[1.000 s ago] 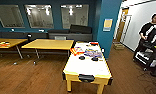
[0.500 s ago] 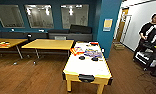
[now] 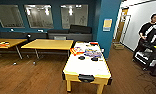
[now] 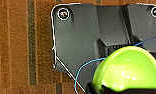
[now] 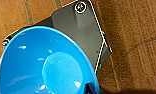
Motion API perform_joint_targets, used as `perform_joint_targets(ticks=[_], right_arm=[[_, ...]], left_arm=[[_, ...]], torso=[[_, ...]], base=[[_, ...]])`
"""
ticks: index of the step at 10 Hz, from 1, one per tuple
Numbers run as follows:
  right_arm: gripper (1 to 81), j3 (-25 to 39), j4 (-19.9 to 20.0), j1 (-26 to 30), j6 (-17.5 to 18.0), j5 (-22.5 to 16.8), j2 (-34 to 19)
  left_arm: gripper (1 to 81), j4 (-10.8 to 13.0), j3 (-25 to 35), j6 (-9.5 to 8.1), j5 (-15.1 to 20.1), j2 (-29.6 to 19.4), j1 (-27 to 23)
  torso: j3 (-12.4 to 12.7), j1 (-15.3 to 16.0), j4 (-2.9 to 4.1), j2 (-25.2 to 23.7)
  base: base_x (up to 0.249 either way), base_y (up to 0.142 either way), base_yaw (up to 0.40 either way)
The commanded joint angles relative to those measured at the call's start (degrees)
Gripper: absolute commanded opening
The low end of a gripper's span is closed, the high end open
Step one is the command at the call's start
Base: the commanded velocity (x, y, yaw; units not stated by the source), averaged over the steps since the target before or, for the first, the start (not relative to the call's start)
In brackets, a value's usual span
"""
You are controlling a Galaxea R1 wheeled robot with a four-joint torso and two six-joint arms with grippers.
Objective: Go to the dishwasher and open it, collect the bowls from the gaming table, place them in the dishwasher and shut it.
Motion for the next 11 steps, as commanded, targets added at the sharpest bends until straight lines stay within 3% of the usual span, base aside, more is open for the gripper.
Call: perform_joint_targets(ticks=[1,11], right_arm=[[1.0,-0.05,-0.49,1.74,-0.21,-3.62,-0.91],[1.0,-0.14,-0.31,1.48,-0.12,-3.71,0.06]], left_arm=[[1.0,0.36,-0.17,0.34,3.71,-0.93,-2.43],[1.0,0.88,-1.40,0.34,3.79,0.48,-2.43]], torso=[[0.00,0.00,0.00,0.00],[0.00,0.07,0.00,0.00]], base=[[0.000,0.000,-0.397],[0.000,0.000,-0.397]])
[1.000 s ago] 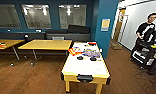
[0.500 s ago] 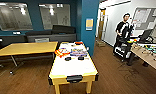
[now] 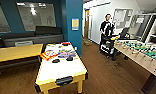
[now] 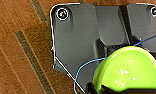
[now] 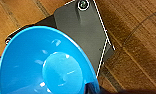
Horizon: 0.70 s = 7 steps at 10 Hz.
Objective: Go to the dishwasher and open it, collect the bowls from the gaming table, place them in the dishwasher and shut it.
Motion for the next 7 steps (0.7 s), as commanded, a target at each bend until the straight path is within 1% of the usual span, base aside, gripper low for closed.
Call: perform_joint_targets(ticks=[1,3,5,7], right_arm=[[1.0,-0.22,-0.14,1.78,-0.07,-3.50,-0.47],[1.0,-1.81,-0.23,1.78,-0.07,-3.50,0.85],[1.0,-5.23,-0.32,1.61,-0.07,-3.50,3.04],[1.0,-6.03,-0.32,1.61,-0.07,-3.50,3.49]], left_arm=[[1.0,0.78,-0.75,0.35,3.74,0.00,-2.41],[1.0,0.78,-0.75,0.35,3.74,0.35,-2.23],[1.0,0.78,-0.84,0.35,3.74,0.36,-1.97],[1.0,0.78,-0.84,0.35,3.74,0.44,-1.97]], torso=[[0.00,0.00,0.00,0.00],[0.00,0.00,0.00,0.00],[0.00,0.00,0.00,0.00],[0.00,0.00,0.00,0.00]], base=[[0.000,0.000,-0.397],[0.000,0.000,-0.397],[0.000,0.000,-0.397],[0.000,0.000,-0.396]])
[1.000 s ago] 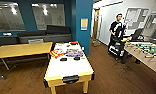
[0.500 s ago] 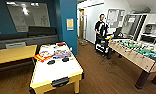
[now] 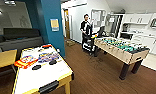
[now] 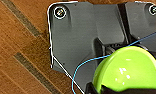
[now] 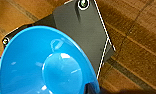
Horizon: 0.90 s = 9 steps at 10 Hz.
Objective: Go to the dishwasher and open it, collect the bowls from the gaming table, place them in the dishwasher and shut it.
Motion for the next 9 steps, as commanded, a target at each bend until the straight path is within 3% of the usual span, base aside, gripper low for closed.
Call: perform_joint_targets(ticks=[1,9], right_arm=[[1.0,-0.32,-0.32,1.61,-0.07,-3.47,-0.51],[1.0,-0.32,-0.40,1.34,-0.25,-3.38,-0.16]], left_arm=[[1.0,0.62,-0.21,0.34,3.74,-0.41,-2.15],[1.0,0.79,-0.21,0.25,3.74,-0.32,-1.89]], torso=[[0.00,0.00,0.00,0.00],[0.00,0.00,0.00,0.00]], base=[[0.000,0.000,-0.397],[0.000,0.000,-0.397]])
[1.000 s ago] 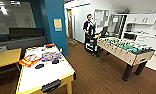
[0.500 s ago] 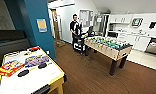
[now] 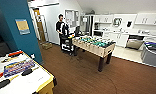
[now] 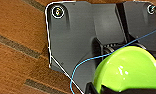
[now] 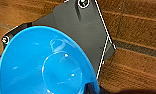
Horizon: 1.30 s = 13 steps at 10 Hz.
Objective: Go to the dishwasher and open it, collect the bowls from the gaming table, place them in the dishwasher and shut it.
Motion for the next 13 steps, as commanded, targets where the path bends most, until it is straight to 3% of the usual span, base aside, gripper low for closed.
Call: perform_joint_targets(ticks=[1,13], right_arm=[[1.0,-0.15,-0.40,1.79,-0.19,-3.50,-0.42],[1.0,-0.59,-0.93,2.05,-0.10,-3.77,0.02]], left_arm=[[1.0,0.35,-0.16,0.25,3.74,-0.65,-2.08],[1.0,0.26,-0.86,0.25,3.66,-0.47,-2.08]], torso=[[0.00,0.00,0.00,0.00],[0.00,0.00,0.00,0.00]], base=[[0.000,0.000,-0.397],[0.000,0.000,-0.384]])
